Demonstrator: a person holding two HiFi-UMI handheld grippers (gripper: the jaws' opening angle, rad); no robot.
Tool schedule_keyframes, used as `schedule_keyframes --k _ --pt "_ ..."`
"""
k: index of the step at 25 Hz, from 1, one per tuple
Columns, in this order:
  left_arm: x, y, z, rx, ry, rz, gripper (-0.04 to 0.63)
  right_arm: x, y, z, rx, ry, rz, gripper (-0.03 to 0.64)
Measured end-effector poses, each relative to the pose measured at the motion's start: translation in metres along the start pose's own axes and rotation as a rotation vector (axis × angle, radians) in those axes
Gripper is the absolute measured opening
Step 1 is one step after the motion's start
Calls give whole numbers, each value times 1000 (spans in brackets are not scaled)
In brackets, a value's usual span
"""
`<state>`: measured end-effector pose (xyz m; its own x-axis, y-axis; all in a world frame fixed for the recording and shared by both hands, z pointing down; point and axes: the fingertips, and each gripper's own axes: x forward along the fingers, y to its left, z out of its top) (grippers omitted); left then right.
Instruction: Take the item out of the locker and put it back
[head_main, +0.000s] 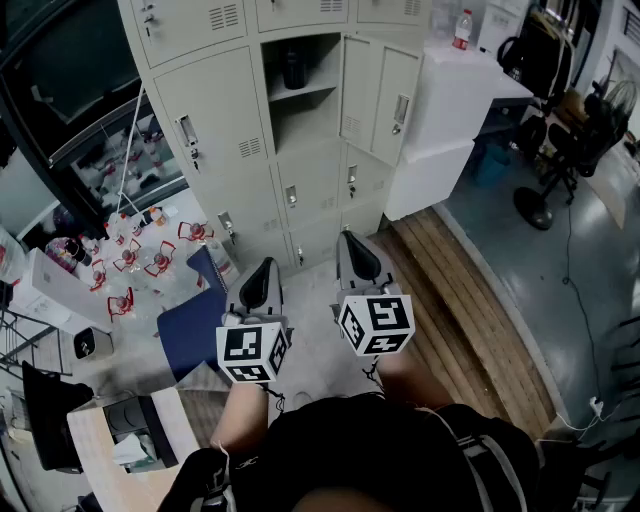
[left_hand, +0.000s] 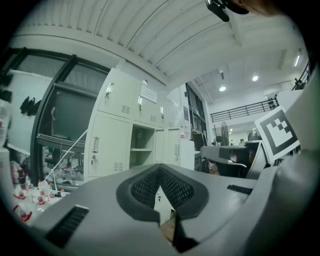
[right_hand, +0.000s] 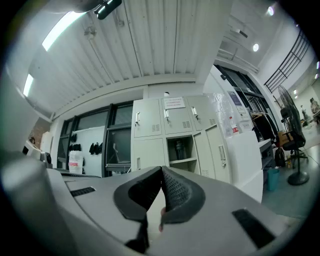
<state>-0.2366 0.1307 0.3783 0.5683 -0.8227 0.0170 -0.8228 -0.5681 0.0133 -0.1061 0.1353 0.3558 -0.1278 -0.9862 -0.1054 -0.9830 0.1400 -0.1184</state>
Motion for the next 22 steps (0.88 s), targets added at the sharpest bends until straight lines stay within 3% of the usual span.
schedule_keyframes --k 22 --pt "16 -71 -1 20 -12 -17 12 -34 -51 8 18 -16 26 15"
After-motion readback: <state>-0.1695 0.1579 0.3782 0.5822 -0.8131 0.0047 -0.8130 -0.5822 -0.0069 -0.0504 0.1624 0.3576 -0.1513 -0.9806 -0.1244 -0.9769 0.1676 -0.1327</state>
